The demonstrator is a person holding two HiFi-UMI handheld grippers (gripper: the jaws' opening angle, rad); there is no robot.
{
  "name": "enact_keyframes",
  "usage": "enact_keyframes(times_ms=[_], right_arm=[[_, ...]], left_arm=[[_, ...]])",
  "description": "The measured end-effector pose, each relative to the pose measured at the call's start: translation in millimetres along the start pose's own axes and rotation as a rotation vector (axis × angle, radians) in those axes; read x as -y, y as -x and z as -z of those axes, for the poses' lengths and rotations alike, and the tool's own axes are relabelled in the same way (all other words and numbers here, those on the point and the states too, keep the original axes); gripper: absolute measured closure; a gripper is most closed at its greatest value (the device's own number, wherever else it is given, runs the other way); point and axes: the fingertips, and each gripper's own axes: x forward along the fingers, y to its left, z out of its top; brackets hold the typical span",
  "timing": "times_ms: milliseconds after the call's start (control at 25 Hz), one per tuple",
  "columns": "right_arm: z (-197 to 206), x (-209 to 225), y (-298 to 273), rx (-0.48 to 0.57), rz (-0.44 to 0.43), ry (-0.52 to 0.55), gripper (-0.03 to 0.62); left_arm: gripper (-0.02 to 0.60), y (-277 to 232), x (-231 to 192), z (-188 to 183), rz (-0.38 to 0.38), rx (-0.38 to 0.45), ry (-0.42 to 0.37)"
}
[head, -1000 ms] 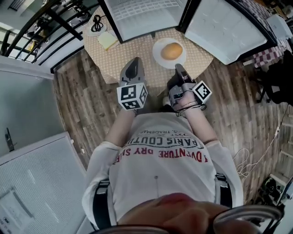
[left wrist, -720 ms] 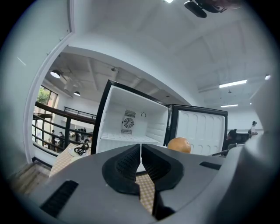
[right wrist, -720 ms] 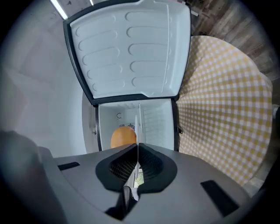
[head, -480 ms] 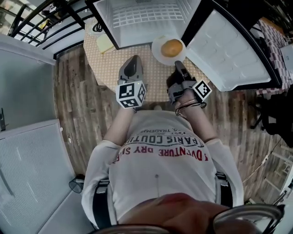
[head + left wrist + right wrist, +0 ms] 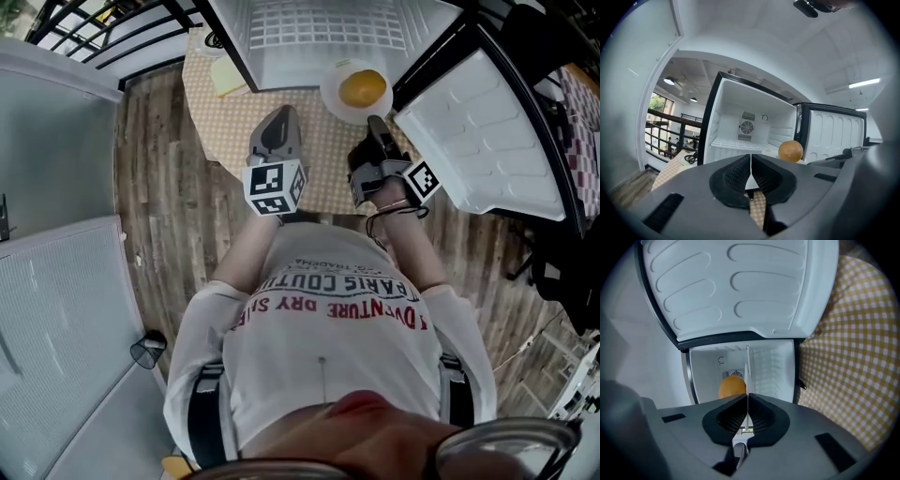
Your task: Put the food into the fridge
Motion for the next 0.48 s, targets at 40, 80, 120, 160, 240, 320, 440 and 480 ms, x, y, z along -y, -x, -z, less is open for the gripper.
enact_keyframes(times_ms=[40,80,120,160,240,320,440,480], right_arm=[[1,-2,-6,0.002,-0.001,0.001,0.563],[2,-4,-13,0.005,-0.005,0.004,0.563],[3,-7,-19,0.006,-0.010,0.008,0.563],[4,-9,-26,0.006,-0.014,0.013,0.563],[4,-12,-37,0.007,-0.014,0.020,0.563],[3,-13,-49,0.012,-0.012,0.024,0.563],[3,-15,-68,0.017,-0.016,0.032,0.563],[3,-16,-74,0.018,-0.016,0.035,0.563]], left_arm=[[0.554,-4,-4,-1,-0.001,-0.002,0.002],[0.554,-8,-7,-3,0.001,-0.005,0.004],[0.554,-13,-10,-4,0.005,-0.007,0.006],[0.554,-17,-12,-6,0.009,-0.009,0.008],[0.554,-23,-17,-9,0.010,-0.009,0.013],[0.554,-29,-23,-11,0.009,-0.010,0.016],[0.554,-38,-32,-12,0.009,-0.016,0.017],[0.554,-40,-35,-12,0.009,-0.018,0.017]])
